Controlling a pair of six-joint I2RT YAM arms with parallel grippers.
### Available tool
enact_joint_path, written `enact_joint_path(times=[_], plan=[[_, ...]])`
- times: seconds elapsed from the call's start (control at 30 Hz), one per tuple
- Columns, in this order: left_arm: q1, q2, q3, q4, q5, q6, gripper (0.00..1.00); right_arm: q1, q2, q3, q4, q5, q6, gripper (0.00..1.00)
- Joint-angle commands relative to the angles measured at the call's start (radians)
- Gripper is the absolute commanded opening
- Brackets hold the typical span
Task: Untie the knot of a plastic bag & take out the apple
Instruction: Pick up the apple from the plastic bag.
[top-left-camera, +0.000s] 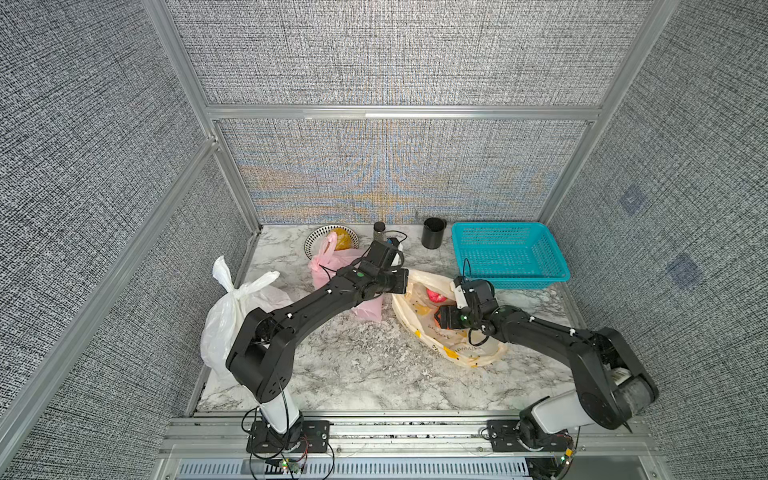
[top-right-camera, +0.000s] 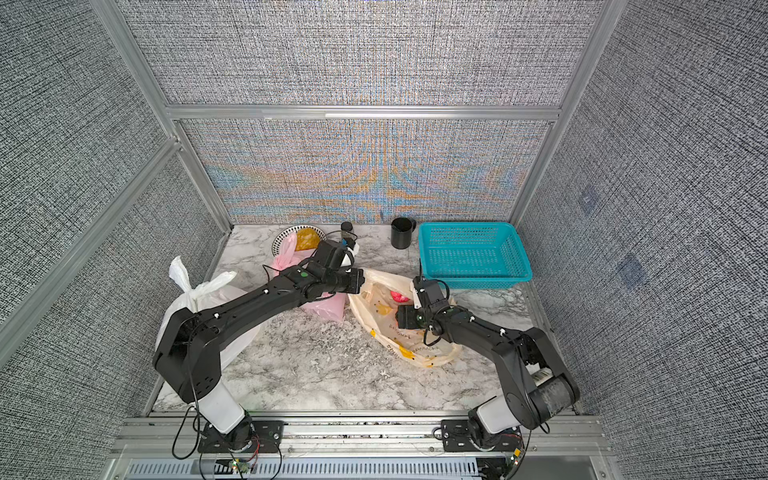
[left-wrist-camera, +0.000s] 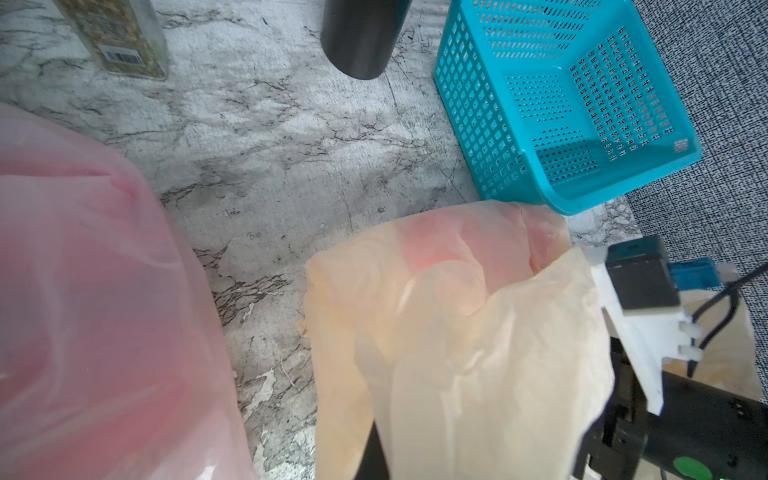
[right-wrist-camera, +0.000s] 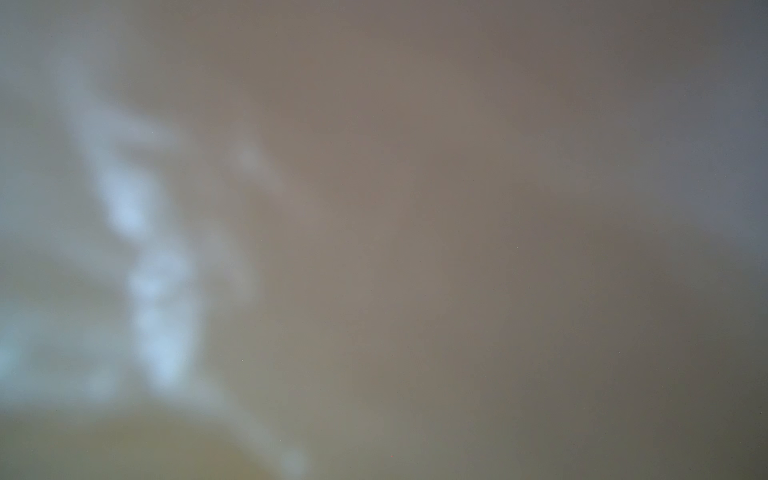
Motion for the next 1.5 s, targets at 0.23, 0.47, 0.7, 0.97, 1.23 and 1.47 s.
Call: enact_joint_path(times=[0.23, 0.47, 0.7, 0.97, 1.23, 1.47], plan=[[0.0, 0.002, 0.007, 0.003, -0.004, 0.004, 0.0, 0.001, -0.029, -0.009, 0.016, -0.094, -0.007, 0.59], [0.0, 0.003, 0.009, -0.002, -0.012, 0.007, 0.0, 0.0, -0.139, 0.024, -0.082, -0.151, -0.031, 0.57], [0.0, -0.007, 0.001, -0.014, -0.028, 0.015, 0.0, -0.014, -0.219, 0.127, -0.207, -0.267, -0.057, 0.57], [0.002, -0.015, -0.004, -0.023, -0.03, 0.027, 0.0, -0.09, -0.266, 0.257, -0.23, -0.334, -0.034, 0.57], [0.003, -0.039, -0.016, -0.04, -0.031, 0.044, 0.0, -0.25, -0.152, 0.415, -0.182, -0.345, -0.057, 0.58], [0.002, -0.059, -0.03, -0.055, -0.031, 0.051, 0.0, -0.357, 0.044, 0.554, -0.092, -0.283, -0.081, 0.58]])
